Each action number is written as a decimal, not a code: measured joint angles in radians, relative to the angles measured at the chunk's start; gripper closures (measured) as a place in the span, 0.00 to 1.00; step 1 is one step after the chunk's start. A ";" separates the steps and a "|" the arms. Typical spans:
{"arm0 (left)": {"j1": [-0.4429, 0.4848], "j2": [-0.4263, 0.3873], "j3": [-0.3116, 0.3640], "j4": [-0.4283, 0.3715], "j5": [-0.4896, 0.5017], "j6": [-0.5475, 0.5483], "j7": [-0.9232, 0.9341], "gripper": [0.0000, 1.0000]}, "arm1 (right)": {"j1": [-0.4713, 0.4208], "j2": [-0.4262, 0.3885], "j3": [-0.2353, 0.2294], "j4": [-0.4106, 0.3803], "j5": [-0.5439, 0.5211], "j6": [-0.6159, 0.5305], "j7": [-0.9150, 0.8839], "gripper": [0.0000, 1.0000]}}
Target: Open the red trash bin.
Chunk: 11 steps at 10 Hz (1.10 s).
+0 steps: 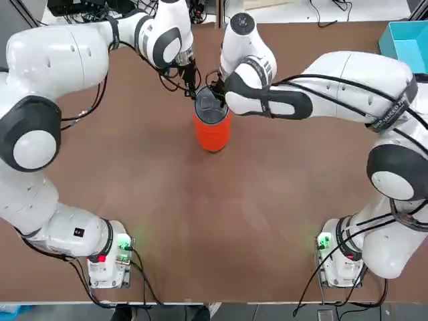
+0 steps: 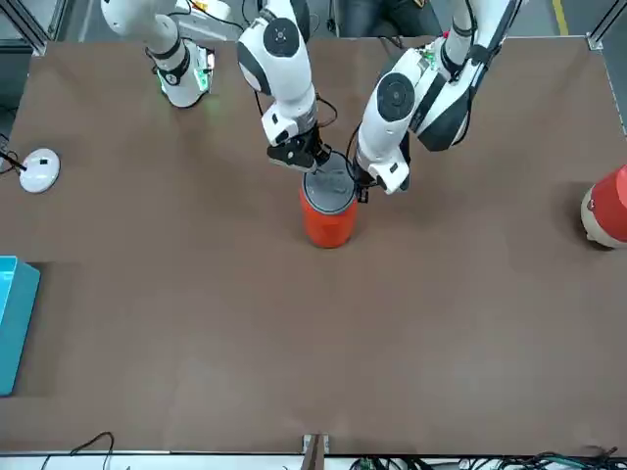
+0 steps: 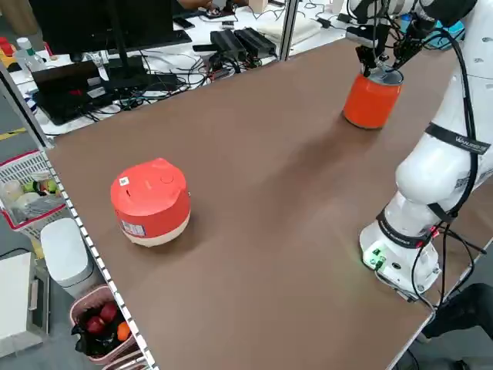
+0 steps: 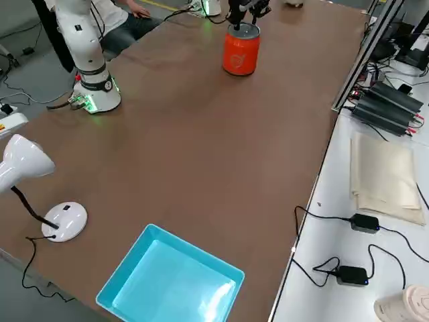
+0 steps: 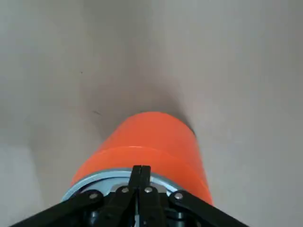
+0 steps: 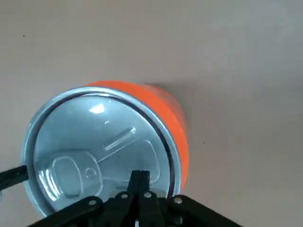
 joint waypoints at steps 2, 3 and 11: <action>0.000 0.000 0.000 0.000 0.000 0.001 -0.001 0.99 | 0.000 0.015 -0.001 0.001 0.000 0.012 0.001 0.99; 0.000 0.000 0.000 0.000 0.000 0.001 -0.001 0.99 | 0.000 0.016 -0.001 0.001 0.000 0.013 0.002 0.99; -0.001 -0.001 0.000 -0.001 0.000 0.005 -0.006 0.99 | -0.065 0.018 -0.025 0.167 0.000 -0.217 0.001 0.99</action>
